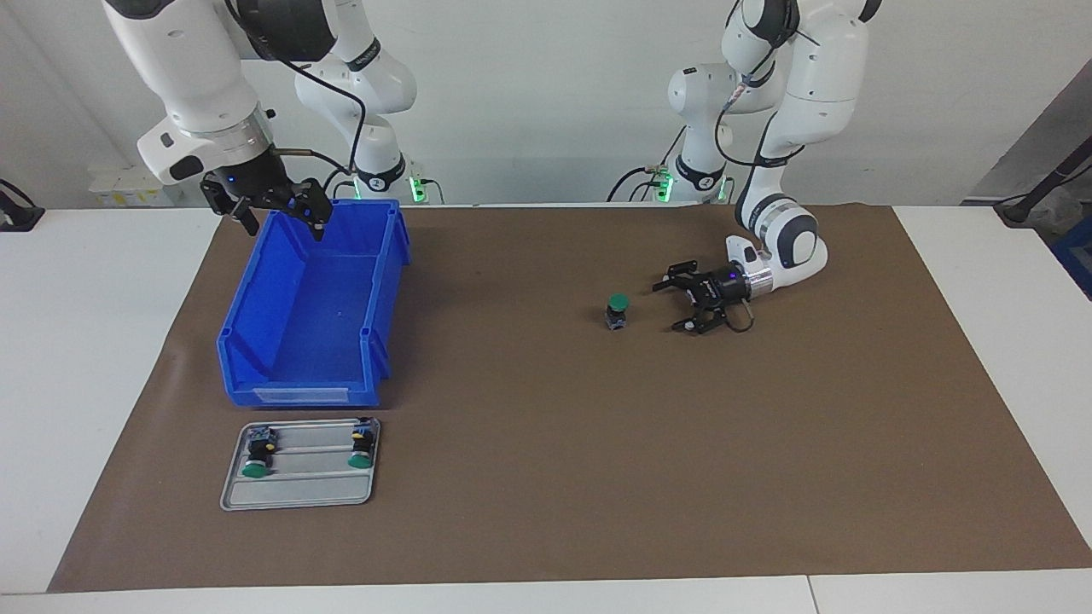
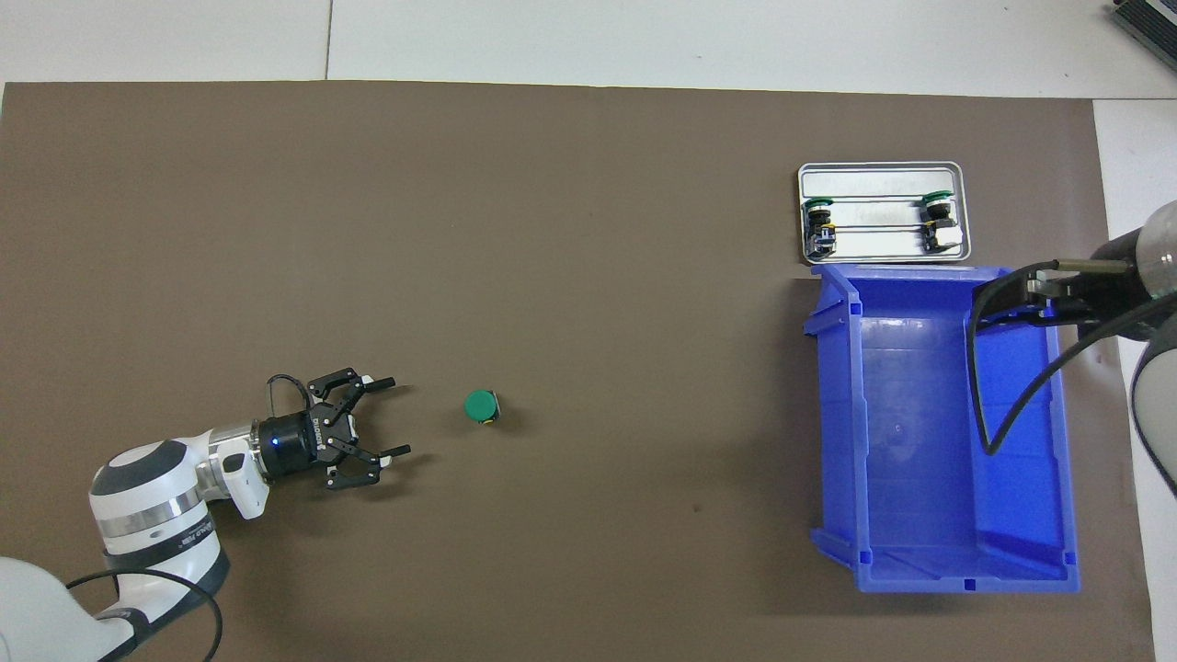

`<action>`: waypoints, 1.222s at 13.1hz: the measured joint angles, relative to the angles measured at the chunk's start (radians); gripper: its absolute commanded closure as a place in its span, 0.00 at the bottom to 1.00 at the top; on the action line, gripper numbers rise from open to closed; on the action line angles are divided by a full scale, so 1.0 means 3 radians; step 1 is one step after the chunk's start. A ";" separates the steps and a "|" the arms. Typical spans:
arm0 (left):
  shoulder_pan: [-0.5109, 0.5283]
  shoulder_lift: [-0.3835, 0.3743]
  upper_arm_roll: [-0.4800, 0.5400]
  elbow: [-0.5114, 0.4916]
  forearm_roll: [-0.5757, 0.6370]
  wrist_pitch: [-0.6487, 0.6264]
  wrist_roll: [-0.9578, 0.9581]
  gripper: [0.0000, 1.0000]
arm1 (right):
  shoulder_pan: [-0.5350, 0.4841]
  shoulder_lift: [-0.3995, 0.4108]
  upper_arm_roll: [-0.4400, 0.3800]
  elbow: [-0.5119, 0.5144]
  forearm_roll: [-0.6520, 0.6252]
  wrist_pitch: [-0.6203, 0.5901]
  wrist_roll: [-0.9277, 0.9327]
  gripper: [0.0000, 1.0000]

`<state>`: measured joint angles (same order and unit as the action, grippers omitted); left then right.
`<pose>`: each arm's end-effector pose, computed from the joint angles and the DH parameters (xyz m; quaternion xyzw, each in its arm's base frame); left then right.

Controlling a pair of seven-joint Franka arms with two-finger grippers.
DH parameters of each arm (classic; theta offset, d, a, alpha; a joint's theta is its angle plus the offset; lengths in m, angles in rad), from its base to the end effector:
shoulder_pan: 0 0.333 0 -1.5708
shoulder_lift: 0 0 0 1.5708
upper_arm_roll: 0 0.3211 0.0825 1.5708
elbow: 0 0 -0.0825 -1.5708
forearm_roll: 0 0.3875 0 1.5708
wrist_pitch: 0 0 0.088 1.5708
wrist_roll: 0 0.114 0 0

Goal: Place and press button with both arms
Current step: 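Pull the left gripper back from the green button, then bring the closed left gripper above the green button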

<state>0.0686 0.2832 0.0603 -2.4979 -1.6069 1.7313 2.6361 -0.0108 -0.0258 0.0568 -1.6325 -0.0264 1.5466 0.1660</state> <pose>0.4320 -0.0418 0.1863 0.6239 -0.4331 0.4776 0.4418 0.5450 0.0224 0.6056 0.9977 -0.0599 -0.0284 0.0170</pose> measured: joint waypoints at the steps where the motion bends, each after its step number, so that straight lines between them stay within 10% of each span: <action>1: 0.0054 -0.0061 0.0003 0.0092 0.0105 -0.0002 -0.0254 0.01 | 0.0000 0.0000 0.0000 0.0000 0.0000 0.0000 0.0000 0.00; 8: 0.0031 -0.0612 -0.0044 0.1307 0.1802 0.0000 -0.3268 0.01 | 0.0000 0.0000 0.0000 -0.0001 0.0000 0.0000 0.0000 0.00; 16: -0.0830 -0.0814 -0.0102 0.2035 0.3534 0.0041 -0.6343 0.01 | 0.0000 0.0000 0.0000 -0.0001 0.0000 0.0000 0.0000 0.00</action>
<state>-0.1804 0.0389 0.0295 -1.8875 -0.5467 1.7436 0.7330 -0.0108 -0.0258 0.0568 -1.6327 -0.0264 1.5466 0.1660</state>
